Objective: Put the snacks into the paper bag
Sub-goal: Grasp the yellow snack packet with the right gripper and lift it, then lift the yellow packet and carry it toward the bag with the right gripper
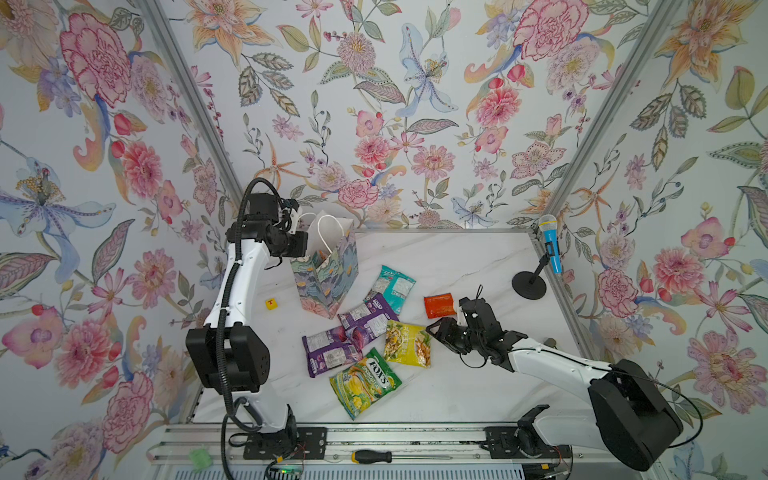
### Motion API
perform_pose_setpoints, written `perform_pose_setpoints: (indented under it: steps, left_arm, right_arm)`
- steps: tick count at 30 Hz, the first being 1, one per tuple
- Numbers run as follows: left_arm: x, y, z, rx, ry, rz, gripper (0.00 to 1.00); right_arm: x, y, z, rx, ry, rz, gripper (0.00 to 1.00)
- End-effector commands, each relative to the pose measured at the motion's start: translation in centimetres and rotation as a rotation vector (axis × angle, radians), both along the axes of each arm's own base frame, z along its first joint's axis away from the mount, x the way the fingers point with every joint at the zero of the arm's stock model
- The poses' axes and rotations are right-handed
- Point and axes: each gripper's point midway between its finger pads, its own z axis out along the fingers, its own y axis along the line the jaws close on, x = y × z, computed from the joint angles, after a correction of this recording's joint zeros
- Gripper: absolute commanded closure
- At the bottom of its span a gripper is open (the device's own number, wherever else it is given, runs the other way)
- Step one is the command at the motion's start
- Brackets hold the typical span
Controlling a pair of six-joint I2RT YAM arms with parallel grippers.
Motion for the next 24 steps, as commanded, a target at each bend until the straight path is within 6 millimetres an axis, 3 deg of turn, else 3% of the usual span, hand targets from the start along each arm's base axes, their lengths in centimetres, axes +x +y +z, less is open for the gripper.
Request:
perform_pose_setpoints:
  steps: [1, 5, 11, 20, 22, 24]
  left_arm:
    - [-0.3, -1.1, 0.3, -0.03, -0.009, -0.027, 0.96]
    - [-0.3, -1.2, 0.3, -0.03, -0.01, -0.029, 0.96]
    - [-0.3, -1.2, 0.3, -0.027, -0.008, -0.028, 0.96]
    - [-0.4, -1.1, 0.3, -0.019, -0.01, -0.025, 0.96]
    - [-0.4, -1.1, 0.3, -0.02, -0.009, -0.025, 0.96]
    - [-0.5, -1.2, 0.3, -0.021, -0.008, -0.028, 0.96]
  right_arm:
    - [-1.8, -2.8, -2.2, -0.073, 0.052, -0.052, 0.44]
    - [-2.4, -2.7, -2.0, -0.038, 0.043, -0.036, 0.44]
    - [-2.2, -0.1, -1.5, 0.049, 0.025, 0.028, 0.47]
    - [-2.0, 2.0, -3.0, 0.069, 0.054, 0.062, 0.54]
    - [-1.7, 2.4, -3.1, 0.089, 0.05, 0.065, 0.61]
    - [-1.3, 3.0, -2.8, 0.116, 0.035, 0.073, 0.77]
